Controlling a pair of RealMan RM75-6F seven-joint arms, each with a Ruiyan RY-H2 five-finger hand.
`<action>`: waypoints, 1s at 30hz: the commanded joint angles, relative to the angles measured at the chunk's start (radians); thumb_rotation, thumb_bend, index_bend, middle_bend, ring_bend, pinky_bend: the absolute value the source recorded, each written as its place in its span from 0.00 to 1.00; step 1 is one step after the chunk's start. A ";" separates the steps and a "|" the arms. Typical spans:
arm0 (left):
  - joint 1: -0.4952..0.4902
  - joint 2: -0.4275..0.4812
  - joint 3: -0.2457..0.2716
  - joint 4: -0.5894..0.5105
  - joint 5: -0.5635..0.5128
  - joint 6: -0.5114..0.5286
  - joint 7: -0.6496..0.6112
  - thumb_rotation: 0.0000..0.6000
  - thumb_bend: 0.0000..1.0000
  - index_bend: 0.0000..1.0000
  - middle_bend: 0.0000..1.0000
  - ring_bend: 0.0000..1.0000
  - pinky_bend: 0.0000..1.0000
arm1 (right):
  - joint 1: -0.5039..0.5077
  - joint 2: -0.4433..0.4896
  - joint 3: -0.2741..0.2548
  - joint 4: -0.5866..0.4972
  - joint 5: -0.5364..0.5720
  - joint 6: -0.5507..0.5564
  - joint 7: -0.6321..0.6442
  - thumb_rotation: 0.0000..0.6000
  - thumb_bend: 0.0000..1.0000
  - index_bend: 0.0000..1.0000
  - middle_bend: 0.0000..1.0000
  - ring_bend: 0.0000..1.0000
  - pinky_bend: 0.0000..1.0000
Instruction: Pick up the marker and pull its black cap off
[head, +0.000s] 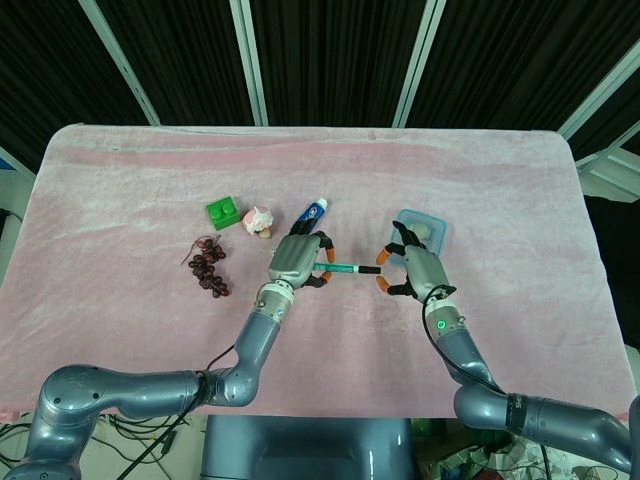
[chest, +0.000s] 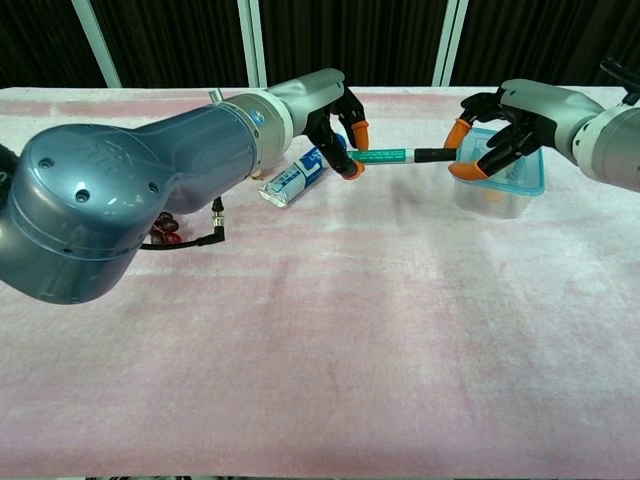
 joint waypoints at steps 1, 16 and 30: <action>0.000 -0.001 0.000 0.001 0.000 -0.001 0.000 1.00 0.64 0.79 0.35 0.05 0.05 | 0.000 0.001 0.001 0.000 0.002 -0.004 0.000 1.00 0.26 0.51 0.00 0.04 0.15; 0.001 -0.006 0.005 0.012 0.008 0.002 0.003 1.00 0.64 0.79 0.35 0.05 0.05 | -0.001 0.005 0.005 -0.008 0.013 -0.011 -0.006 1.00 0.26 0.51 0.00 0.04 0.15; 0.002 -0.008 0.011 0.015 0.010 0.001 0.012 1.00 0.64 0.79 0.35 0.05 0.05 | 0.001 -0.004 0.010 -0.003 0.023 -0.011 -0.009 1.00 0.26 0.53 0.00 0.04 0.15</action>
